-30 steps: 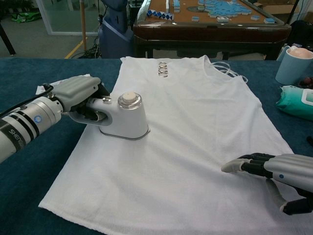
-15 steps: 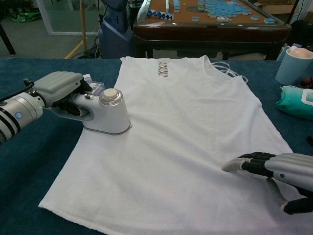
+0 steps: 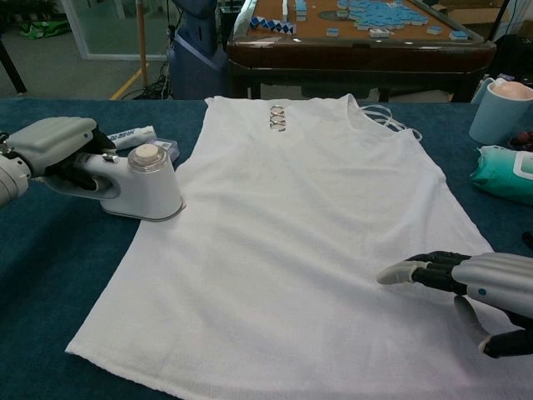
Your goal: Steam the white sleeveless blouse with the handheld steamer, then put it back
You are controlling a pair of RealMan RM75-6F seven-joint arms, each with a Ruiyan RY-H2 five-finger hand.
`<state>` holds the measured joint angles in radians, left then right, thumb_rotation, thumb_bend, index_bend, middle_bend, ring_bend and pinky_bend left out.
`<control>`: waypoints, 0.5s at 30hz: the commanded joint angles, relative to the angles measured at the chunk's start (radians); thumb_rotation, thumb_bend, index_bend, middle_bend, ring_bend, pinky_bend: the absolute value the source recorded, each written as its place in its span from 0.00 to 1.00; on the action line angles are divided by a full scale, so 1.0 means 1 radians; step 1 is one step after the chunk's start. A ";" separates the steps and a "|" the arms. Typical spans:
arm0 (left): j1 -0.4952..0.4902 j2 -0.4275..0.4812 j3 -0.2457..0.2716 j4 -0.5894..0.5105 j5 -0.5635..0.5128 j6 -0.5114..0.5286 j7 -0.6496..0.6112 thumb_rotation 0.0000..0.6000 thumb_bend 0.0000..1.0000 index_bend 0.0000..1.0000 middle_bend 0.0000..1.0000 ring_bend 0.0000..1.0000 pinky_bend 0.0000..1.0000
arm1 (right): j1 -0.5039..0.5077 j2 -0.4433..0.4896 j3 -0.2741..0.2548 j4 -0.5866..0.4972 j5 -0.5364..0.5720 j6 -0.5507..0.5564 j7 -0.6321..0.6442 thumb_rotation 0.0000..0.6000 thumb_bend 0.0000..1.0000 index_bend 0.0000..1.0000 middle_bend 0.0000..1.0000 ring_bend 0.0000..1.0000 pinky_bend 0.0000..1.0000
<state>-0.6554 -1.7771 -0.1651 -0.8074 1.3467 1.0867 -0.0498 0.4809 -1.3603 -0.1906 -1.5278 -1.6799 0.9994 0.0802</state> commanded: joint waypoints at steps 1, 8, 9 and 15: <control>0.015 0.020 -0.005 -0.014 -0.010 0.005 -0.015 1.00 0.26 0.85 0.77 0.66 0.55 | -0.002 0.012 0.005 -0.013 -0.007 0.018 0.000 1.00 0.98 0.00 0.09 0.00 0.01; 0.058 0.083 -0.021 -0.077 -0.047 0.002 -0.059 1.00 0.26 0.85 0.76 0.66 0.55 | -0.003 0.075 0.032 -0.073 -0.036 0.096 0.014 1.00 0.96 0.00 0.09 0.00 0.01; 0.064 0.089 -0.020 -0.083 -0.048 0.004 -0.061 1.00 0.26 0.85 0.76 0.66 0.55 | -0.003 0.086 0.036 -0.082 -0.039 0.106 0.016 1.00 0.94 0.00 0.09 0.00 0.01; 0.096 0.118 -0.011 -0.122 -0.055 0.005 -0.084 1.00 0.26 0.85 0.77 0.66 0.55 | -0.006 0.159 0.078 -0.142 -0.039 0.171 0.000 1.00 0.82 0.00 0.09 0.00 0.01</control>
<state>-0.5617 -1.6614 -0.1785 -0.9266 1.2921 1.0913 -0.1306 0.4766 -1.2163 -0.1254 -1.6556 -1.7199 1.1564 0.0875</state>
